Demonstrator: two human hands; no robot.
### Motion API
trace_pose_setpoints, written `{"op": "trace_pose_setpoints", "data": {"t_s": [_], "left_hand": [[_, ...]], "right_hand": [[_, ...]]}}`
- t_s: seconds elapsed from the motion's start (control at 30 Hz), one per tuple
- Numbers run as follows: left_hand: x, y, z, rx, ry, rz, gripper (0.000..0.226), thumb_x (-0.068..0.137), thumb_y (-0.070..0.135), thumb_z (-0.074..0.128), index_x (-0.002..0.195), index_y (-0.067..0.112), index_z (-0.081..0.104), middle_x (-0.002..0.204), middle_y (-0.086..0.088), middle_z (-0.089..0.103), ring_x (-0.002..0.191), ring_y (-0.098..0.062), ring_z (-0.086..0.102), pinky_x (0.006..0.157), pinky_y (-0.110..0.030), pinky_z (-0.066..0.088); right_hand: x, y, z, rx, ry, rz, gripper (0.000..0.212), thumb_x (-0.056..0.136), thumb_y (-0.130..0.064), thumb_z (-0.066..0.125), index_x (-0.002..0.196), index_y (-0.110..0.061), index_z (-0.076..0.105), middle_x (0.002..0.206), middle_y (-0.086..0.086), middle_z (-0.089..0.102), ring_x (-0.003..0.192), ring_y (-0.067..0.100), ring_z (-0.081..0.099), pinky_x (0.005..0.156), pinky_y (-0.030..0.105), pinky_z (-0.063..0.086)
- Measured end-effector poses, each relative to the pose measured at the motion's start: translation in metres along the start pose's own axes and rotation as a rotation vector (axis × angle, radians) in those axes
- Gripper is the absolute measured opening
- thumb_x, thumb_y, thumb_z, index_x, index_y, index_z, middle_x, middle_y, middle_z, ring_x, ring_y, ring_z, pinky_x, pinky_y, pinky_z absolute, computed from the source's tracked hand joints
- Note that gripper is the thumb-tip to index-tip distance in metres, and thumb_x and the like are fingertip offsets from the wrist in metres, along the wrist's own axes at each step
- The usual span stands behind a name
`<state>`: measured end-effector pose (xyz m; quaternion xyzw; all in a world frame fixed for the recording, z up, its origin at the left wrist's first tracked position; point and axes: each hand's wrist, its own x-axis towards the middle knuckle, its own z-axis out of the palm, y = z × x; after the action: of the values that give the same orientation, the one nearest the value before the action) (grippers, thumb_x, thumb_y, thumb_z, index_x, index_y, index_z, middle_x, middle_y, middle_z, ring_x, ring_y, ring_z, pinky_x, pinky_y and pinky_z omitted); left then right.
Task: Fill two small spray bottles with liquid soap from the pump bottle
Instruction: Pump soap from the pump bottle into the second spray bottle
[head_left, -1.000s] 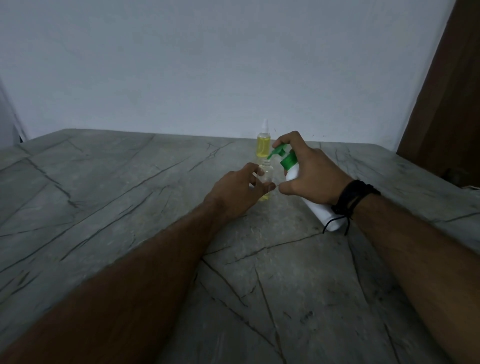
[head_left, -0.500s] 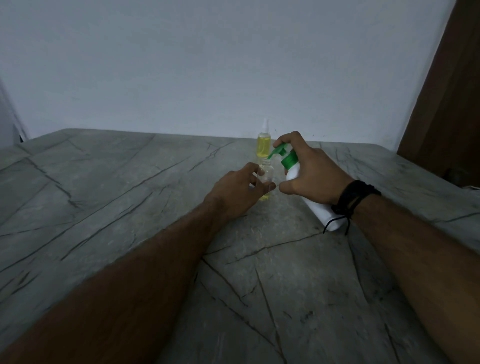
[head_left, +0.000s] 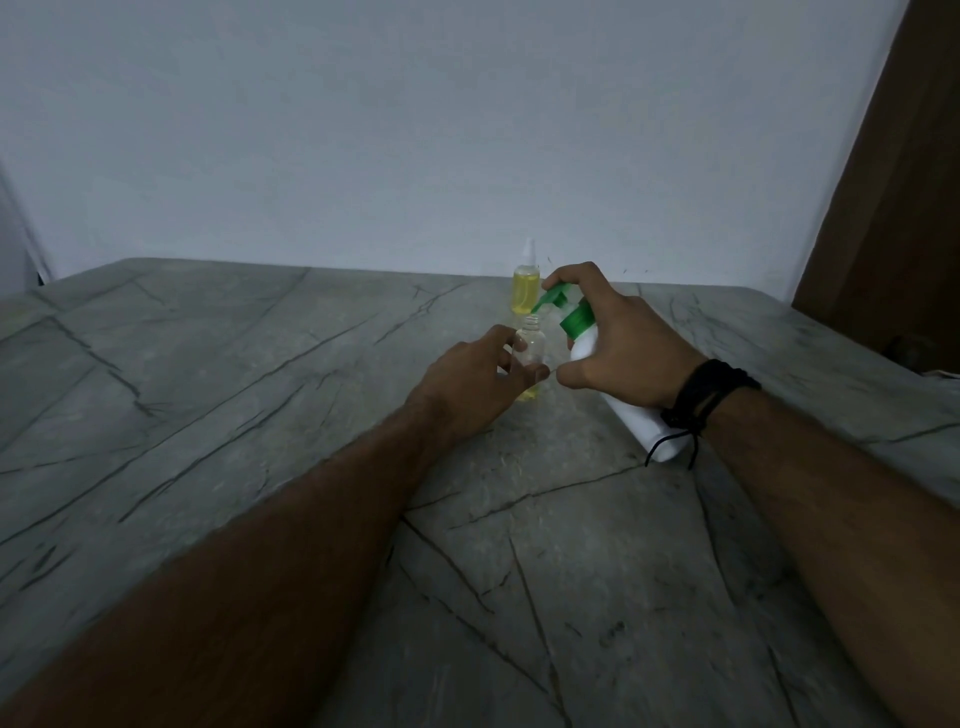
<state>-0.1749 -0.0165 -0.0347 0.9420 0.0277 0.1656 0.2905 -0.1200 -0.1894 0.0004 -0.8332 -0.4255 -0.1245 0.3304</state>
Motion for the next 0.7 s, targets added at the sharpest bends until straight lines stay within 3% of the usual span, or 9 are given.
{"op": "trace_pose_setpoints", "data": {"t_s": [0.17, 0.7], "left_hand": [[-0.0008, 0.0012, -0.0003, 0.009, 0.004, 0.002, 0.05, 0.091, 0.052, 0.057, 0.13, 0.022, 0.048, 0.125, 0.001, 0.066, 0.105, -0.016, 0.061, 0.088, -0.033, 0.051], [-0.0008, 0.0009, -0.0009, -0.008, -0.001, -0.005, 0.05, 0.091, 0.052, 0.058, 0.13, 0.023, 0.048, 0.124, 0.001, 0.066, 0.102, -0.016, 0.063, 0.084, -0.03, 0.05]], "right_hand": [[0.0004, 0.0, 0.0, -0.001, -0.015, 0.015, 0.073, 0.069, -0.011, 0.08, 0.129, -0.027, 0.041, 0.079, -0.012, 0.06, 0.068, 0.013, 0.062, 0.06, 0.024, 0.045], [-0.0015, -0.0004, -0.0007, -0.009, -0.006, 0.014, 0.078, 0.069, -0.012, 0.079, 0.134, -0.03, 0.041, 0.08, -0.008, 0.064, 0.068, 0.015, 0.065, 0.061, 0.025, 0.051]]}}
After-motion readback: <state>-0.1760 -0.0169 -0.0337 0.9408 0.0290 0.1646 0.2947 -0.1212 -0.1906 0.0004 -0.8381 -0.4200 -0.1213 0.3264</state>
